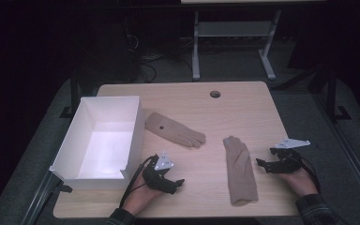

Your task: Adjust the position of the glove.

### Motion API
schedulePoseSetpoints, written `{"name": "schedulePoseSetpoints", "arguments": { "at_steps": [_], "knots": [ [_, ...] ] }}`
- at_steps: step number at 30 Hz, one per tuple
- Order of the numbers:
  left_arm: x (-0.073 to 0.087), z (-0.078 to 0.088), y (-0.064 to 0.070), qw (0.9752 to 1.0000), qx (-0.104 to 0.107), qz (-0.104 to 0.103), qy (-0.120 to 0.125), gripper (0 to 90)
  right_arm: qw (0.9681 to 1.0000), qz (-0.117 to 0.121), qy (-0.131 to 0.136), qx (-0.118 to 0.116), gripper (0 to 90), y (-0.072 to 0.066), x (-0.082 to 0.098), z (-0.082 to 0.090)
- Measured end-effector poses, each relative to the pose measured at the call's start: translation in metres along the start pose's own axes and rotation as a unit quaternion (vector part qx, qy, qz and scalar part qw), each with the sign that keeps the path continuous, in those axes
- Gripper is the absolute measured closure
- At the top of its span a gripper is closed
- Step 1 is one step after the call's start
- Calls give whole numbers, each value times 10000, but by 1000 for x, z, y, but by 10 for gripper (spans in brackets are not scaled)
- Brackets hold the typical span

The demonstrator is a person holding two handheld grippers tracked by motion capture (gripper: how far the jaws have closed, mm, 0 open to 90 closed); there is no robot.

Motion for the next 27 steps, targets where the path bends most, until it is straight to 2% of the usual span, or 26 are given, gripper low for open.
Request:
{"name": "schedulePoseSetpoints", "arguments": {
  "at_steps": [2,4,6,7,8,9,11,14,17,18,20,23,27],
  "knots": [
    [0,0,0,10000,-15,21,-13,138,10000,-47,26,-27,207,1,0,0],
    [-2,1,0,10000,-51,44,-43,220,10000,-24,-15,9,178,0,1,0],
    [-3,1,-1,10000,-64,56,-49,247,10000,55,-53,43,168,0,1,-1],
    [-4,1,-1,9999,-64,70,-55,329,10000,66,-66,32,159,-1,1,-1],
    [-5,1,-2,9999,-72,97,-64,372,10000,65,-65,32,159,-1,1,-1],
    [-9,1,-3,9996,-95,244,-81,405,10000,64,-66,32,159,-1,1,-1],
    [-11,0,-4,9995,-153,261,-71,437,10000,65,-67,32,158,-1,1,-1],
    [-17,-3,-8,9990,-279,303,-154,536,9999,68,-75,30,146,-1,1,-2],
    [-27,-11,-14,9984,-453,277,-175,549,10000,41,-40,58,130,-3,0,-4],
    [-27,-11,-14,9984,-453,277,-175,548,10000,41,-40,58,130,-3,0,-4],
    [-38,-16,-18,9983,-500,259,-136,550,9999,76,74,45,123,-8,-2,-7],
    [-48,-20,-20,9983,-516,259,-60,551,9999,89,74,6,127,-9,-2,-7],
    [-60,-29,-27,9981,-577,181,-81,533,9999,112,81,11,127,-9,-2,-7]
  ]
}}
Point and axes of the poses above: each handheld gripper's, and its own axes: z roughly backward along the jaws, x roughly out of its underside, y roughly to its right, the point moved 9 cm from there along -z, roughly forward along the jaws, and after that the axes turned 6 degrees about -x, right-handed, at the moved point
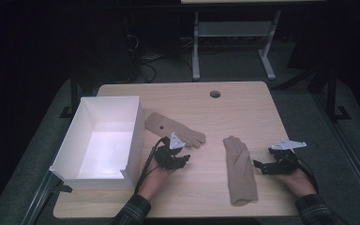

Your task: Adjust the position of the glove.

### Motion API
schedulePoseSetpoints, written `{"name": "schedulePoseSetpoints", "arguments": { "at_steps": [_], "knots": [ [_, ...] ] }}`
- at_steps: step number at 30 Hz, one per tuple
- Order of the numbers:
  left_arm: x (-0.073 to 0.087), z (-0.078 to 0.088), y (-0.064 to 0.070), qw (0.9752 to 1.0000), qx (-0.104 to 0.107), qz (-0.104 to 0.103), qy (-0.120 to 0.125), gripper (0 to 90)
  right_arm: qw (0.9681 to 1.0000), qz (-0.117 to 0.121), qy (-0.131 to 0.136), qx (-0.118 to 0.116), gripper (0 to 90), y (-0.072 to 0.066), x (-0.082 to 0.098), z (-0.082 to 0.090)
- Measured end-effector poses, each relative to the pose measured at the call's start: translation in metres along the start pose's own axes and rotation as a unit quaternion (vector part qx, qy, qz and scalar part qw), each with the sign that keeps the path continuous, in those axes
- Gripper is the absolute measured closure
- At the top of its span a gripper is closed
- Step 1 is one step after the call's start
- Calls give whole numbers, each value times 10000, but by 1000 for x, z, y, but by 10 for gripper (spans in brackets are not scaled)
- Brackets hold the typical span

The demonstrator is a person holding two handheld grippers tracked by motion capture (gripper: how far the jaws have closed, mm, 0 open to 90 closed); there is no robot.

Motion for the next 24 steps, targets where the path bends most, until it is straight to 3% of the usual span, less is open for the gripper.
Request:
{"name": "schedulePoseSetpoints", "arguments": {
  "at_steps": [8,17,21,22,24],
  "knots": [
    [-23,-16,-15,9997,-31,174,155,479,10000,-16,8,0,127,0,0,0],
    [-21,-37,-16,10000,-30,60,-41,455,10000,-31,2,0,127,0,0,0],
    [-20,-39,-18,9999,-93,11,-51,540,10000,-29,1,1,127,0,0,0],
    [-20,-39,-19,9999,-66,21,-73,680,10000,-24,2,0,127,0,-1,0],
    [-17,-41,-19,9999,8,6,-156,834,10000,-23,-2,-4,127,0,0,0]
  ]
}}
Point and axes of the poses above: each handheld gripper's, and its own axes: z roughly backward along the jaws, x roughly out of its underside, y roughly to its right, the point moved 9 cm from there along -z, roughly forward along the jaws, and after that the axes turned 6 degrees about -x, right-handed, at the moved point
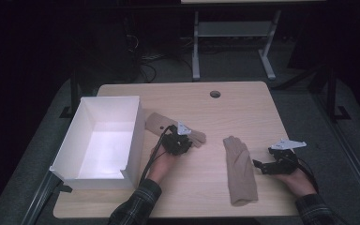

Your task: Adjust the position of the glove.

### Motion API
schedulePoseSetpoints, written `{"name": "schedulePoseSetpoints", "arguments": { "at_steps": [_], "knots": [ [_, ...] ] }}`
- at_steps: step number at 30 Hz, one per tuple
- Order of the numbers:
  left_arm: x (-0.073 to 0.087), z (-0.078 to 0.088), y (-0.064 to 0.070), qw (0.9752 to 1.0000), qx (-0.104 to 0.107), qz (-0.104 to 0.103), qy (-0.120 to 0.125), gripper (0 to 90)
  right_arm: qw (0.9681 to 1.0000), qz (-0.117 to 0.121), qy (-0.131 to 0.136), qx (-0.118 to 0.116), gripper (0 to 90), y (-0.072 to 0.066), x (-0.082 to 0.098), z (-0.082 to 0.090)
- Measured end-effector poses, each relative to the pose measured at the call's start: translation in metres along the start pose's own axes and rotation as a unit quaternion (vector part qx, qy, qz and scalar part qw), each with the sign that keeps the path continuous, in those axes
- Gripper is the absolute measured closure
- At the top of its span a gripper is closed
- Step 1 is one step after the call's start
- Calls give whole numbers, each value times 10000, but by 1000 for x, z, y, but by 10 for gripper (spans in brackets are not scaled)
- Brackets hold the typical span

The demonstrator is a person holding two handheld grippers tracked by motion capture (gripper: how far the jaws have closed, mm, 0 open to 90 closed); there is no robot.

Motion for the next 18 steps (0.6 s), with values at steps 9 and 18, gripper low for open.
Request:
{"name": "schedulePoseSetpoints", "arguments": {
  "at_steps": [9,18],
  "knots": [
    [-12,6,-7,9999,-10,91,128,898,10000,-28,-14,-9,127,-1,0,0],
    [-23,8,-44,9985,-418,344,102,897,10000,-28,-13,-8,127,-1,0,0]
  ]
}}
Point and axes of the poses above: each handheld gripper's, and its own axes: z roughly backward along the jaws, x roughly out of its underside, y roughly to its right, the point moved 9 cm from there along -z, roughly forward along the jaws, and after that the axes turned 6 degrees about -x, right-handed, at the moved point
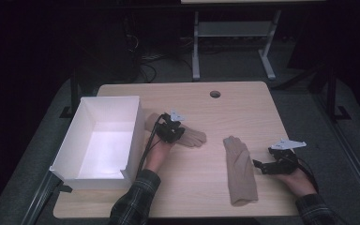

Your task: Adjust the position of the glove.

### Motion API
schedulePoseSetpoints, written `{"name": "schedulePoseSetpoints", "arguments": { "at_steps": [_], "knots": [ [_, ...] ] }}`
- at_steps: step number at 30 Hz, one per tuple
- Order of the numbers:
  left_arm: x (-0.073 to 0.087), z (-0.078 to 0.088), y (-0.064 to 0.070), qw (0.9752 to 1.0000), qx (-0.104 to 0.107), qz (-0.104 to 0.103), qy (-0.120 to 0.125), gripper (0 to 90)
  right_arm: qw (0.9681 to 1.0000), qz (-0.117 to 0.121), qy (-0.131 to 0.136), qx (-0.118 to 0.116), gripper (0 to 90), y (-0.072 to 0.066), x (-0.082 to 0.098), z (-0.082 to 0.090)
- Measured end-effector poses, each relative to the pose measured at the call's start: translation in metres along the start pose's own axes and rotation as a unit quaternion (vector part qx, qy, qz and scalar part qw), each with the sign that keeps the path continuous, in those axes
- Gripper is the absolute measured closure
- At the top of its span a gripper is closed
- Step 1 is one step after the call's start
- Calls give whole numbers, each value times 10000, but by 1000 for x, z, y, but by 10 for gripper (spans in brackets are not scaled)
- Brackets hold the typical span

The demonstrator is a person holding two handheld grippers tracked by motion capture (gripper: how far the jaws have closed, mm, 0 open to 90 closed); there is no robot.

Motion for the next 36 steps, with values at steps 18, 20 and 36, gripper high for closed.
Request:
{"name": "schedulePoseSetpoints", "arguments": {
  "at_steps": [18,20,36],
  "knots": [
    [16,-25,-18,9990,-165,235,-333,898,10000,2,0,-3,127,0,0,0],
    [13,-26,-11,9993,-57,224,-299,898,10000,1,-2,-4,127,0,0,0],
    [-8,-26,8,9996,137,168,-164,898,10000,2,0,-5,127,0,0,0]
  ]
}}
Point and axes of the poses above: each handheld gripper's, and its own axes: z roughly backward along the jaws, x roughly out of its underside, y roughly to its right, the point moved 9 cm from there along -z, roughly forward along the jaws, and after that the axes turned 6 degrees about -x, right-handed, at the moved point
